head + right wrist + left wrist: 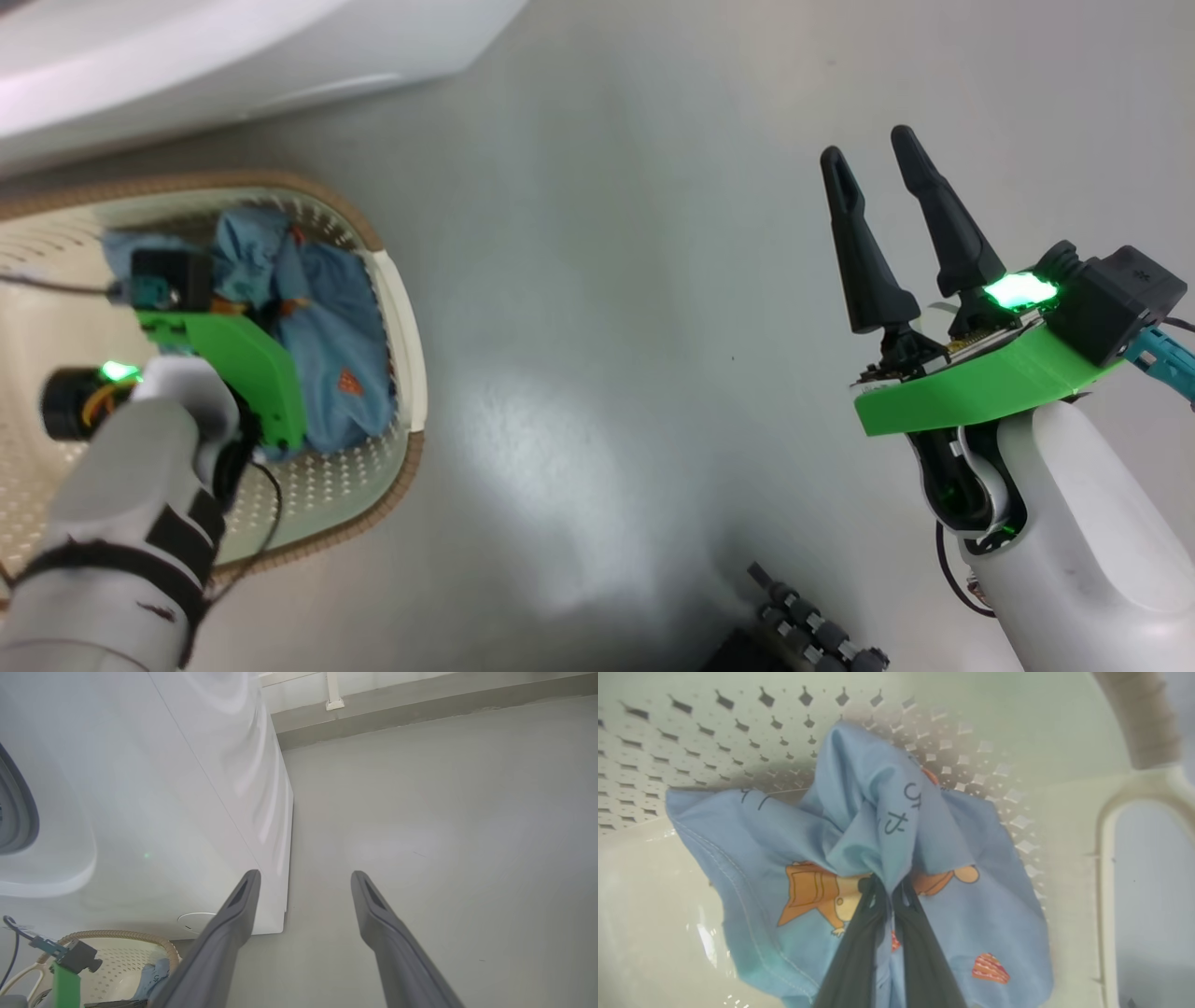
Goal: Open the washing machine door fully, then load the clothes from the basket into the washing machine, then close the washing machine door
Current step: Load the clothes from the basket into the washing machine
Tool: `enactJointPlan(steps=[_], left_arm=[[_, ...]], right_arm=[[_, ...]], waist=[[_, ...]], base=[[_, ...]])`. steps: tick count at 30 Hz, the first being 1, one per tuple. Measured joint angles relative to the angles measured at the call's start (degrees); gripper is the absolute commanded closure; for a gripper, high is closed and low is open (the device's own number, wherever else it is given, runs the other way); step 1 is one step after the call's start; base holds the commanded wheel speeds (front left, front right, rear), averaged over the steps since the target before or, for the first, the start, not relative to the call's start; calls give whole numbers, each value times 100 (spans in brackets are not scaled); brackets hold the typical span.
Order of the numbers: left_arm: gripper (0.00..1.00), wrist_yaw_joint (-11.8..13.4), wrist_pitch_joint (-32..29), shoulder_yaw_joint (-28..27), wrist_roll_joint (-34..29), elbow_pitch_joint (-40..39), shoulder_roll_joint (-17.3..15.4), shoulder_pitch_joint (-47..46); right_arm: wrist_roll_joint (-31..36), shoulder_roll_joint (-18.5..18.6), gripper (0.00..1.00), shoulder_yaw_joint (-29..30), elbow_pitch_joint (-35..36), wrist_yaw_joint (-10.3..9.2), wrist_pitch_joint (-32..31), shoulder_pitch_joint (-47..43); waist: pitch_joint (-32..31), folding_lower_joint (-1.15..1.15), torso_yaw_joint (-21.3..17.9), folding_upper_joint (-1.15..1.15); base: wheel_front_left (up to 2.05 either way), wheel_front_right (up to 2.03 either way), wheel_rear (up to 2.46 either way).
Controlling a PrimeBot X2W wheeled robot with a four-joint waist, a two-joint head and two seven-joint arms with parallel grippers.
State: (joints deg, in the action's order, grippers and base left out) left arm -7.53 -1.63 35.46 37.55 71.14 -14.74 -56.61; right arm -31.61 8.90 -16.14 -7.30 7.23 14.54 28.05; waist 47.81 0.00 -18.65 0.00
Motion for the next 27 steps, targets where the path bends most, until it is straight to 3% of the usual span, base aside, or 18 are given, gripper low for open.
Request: enactJointPlan(steps=[12, 27], left_arm=[[100, 0, 643, 285, 672, -591, 124, 728], [100, 0, 1461, 682, 1435, -1607, -135, 1798]], right_arm=[[-1, 229, 0, -16, -177, 0, 0, -78], [-32, 600, 0, -48, -383, 0, 0, -675]], waist=[[-808, -1, 184, 0], [-2189, -1, 495, 0]], base=[[0, 0, 0], [0, 0, 0]])
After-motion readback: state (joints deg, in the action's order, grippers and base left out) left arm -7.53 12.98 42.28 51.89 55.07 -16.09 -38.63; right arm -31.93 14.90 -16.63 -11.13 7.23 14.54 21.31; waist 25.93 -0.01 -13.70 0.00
